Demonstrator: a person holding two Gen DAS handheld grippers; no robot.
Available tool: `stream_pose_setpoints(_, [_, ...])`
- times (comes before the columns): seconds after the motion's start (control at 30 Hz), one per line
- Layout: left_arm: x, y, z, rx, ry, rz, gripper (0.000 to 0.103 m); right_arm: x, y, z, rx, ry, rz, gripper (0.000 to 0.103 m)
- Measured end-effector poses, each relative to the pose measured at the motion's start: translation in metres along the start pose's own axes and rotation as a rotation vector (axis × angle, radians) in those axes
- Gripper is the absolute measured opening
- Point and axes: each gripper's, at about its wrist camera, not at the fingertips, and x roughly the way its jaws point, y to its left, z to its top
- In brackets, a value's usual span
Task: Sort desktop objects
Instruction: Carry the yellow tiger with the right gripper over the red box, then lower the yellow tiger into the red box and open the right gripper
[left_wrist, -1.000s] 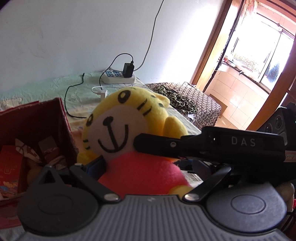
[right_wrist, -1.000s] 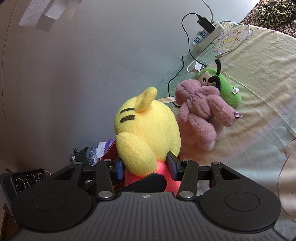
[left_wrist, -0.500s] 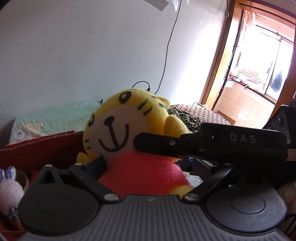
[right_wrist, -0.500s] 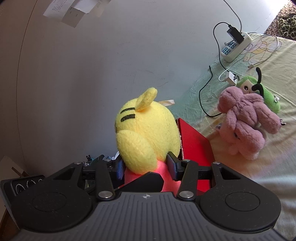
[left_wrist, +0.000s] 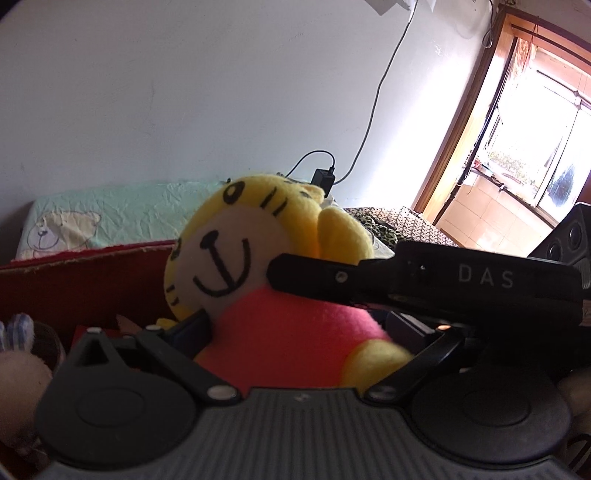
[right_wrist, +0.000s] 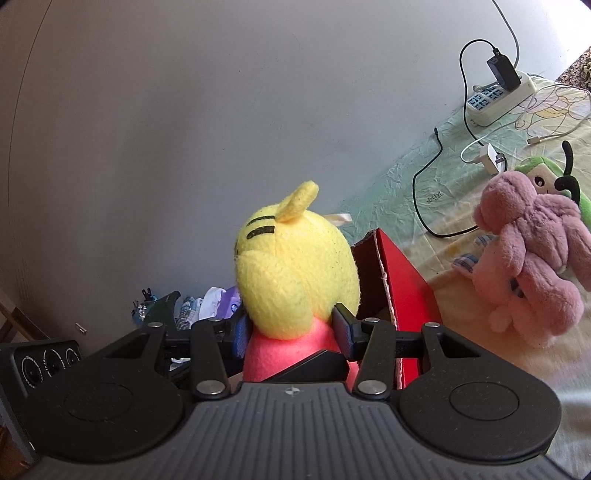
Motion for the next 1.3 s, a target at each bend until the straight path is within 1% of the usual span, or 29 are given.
stream_pose_setpoints(0.1, [0.010,0.011,0.000,-0.011,0.014,-0.007,0.099,0.012,-0.001,0.001,-0.008,0.008,-0.023,0.049])
stream_pose_setpoints(0.2, [0.020,0.014,-0.001,-0.009,0.043,0.009,0.098,0.020,-0.001,0.001,-0.028,0.006,-0.055,0.048])
stream_pose_setpoints(0.37, [0.029,0.024,-0.008,0.000,0.076,0.036,0.099,0.036,-0.001,-0.001,-0.077,0.031,-0.138,0.047])
stream_pose_setpoints(0.47, [0.031,0.030,-0.009,-0.007,0.084,0.036,0.100,0.044,-0.007,-0.004,-0.052,0.065,-0.154,0.046])
stream_pose_setpoints(0.63, [0.039,0.041,-0.011,-0.038,0.115,0.033,0.103,0.049,-0.001,-0.006,-0.121,0.059,-0.175,0.048])
stream_pose_setpoints(0.73, [0.039,0.043,-0.012,-0.048,0.122,0.028,0.103,0.053,0.002,-0.007,-0.169,0.051,-0.206,0.050])
stream_pose_setpoints(0.83, [0.040,0.043,-0.012,-0.029,0.122,0.030,0.103,0.054,0.003,-0.008,-0.189,0.050,-0.204,0.052])
stream_pose_setpoints(0.9, [0.041,0.043,-0.012,-0.024,0.128,0.024,0.103,0.054,0.001,-0.007,-0.179,0.048,-0.201,0.053])
stream_pose_setpoints(1.1, [0.045,0.053,-0.011,-0.078,0.163,-0.013,0.102,0.050,-0.004,-0.004,-0.122,0.031,-0.180,0.055])
stream_pose_setpoints(1.3, [0.046,0.045,-0.012,-0.034,0.170,0.027,0.102,0.041,-0.001,0.001,-0.134,-0.059,-0.168,0.057])
